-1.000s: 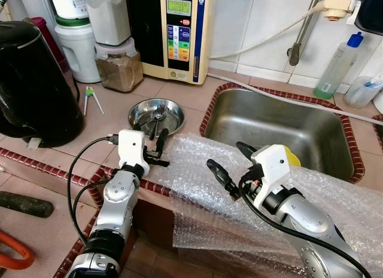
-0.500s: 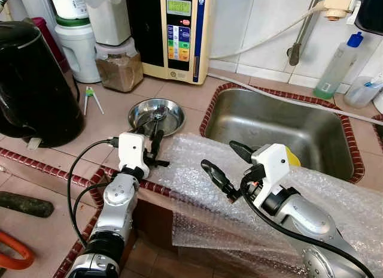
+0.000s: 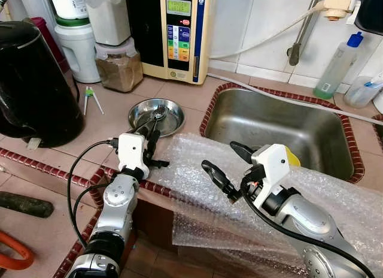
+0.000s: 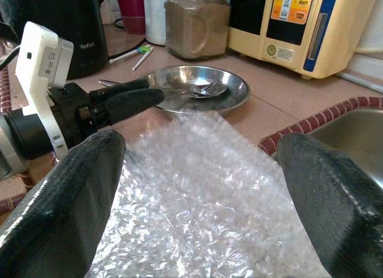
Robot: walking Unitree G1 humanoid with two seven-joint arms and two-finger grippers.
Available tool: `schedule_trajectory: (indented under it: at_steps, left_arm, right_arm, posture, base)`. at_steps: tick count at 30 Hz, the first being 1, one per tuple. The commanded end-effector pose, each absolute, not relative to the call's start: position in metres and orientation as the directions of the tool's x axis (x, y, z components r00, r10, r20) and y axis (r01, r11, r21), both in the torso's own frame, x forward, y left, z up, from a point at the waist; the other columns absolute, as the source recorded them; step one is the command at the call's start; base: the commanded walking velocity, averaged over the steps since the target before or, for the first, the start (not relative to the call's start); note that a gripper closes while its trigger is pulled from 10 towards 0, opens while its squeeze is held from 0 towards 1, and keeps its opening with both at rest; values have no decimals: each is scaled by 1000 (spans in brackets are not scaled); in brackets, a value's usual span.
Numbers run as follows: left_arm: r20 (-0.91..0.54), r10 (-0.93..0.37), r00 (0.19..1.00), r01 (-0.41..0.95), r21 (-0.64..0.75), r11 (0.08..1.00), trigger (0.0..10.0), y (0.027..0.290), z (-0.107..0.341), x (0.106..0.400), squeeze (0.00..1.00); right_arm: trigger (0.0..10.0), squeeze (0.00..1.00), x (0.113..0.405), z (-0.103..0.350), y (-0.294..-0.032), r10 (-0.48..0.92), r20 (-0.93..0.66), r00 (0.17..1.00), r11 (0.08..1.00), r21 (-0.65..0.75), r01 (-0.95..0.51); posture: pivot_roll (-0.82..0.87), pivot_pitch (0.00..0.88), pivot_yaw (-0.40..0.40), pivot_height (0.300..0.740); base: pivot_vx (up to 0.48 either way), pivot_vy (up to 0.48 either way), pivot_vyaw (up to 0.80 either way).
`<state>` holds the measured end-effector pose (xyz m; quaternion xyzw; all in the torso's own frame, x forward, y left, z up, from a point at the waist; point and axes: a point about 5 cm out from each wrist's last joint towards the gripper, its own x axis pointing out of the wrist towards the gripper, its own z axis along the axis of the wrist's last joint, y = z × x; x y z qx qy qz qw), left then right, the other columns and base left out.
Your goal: Kitchen organization
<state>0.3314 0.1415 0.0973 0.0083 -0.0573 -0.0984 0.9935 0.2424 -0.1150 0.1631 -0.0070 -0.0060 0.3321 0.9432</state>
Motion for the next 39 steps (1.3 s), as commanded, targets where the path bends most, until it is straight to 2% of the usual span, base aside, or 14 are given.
schedule_trajectory:
  at_steps: [1, 11, 26, 32, 36, 38, 39]
  left_arm:
    - [116, -196, 974, 195, 28, 980, 0, 141, 99, 333, 0]
    - [154, -197, 968, 194, 31, 980, 0, 139, 106, 335, 0]
    - [351, -218, 911, 206, 72, 976, 0, 130, 149, 340, 0]
    - [409, -305, 860, 337, -5, 942, 0, 115, 165, 336, 0]
    - [412, -425, 806, 497, -82, 864, 0, 97, 170, 330, 0]
    - [414, -438, 798, 540, -170, 824, 0, 90, 172, 328, 0]
    - [399, -444, 802, 570, -291, 768, 0, 85, 173, 329, 0]
  right_arm:
    - [10000, 0, 242, 165, -117, 620, 6, 784, 784, -30, -620]
    - [10000, 0, 245, 165, -118, 613, 6, 790, 789, -37, -613]
    - [10000, 0, 247, 165, -118, 600, 10, 800, 800, -41, -599]
    - [10000, 0, 253, 169, -125, 555, 40, 831, 832, -35, -554]
    - [10000, 0, 264, 177, -135, 475, 99, 875, 875, 53, -481]
    - [10000, 0, 270, 182, -139, 426, 133, 895, 889, 124, -441]
    - [10000, 0, 273, 183, -143, 396, 147, 907, 892, 172, -418]
  posture:
    - [-59, 48, 9, 740]
    - [-60, 36, 8, 740]
    - [-55, 34, 5, 740]
    - [-52, 36, 0, 740]
    - [-50, 34, -1, 740]
    - [-52, 32, -1, 740]
    - [-51, 32, 0, 740]
  base:
    - [0, 0, 0]
    - [0, 0, 0]
    - [0, 0, 0]
    - [0, 0, 0]
    - [0, 0, 0]
    - [0, 0, 0]
    - [0, 0, 0]
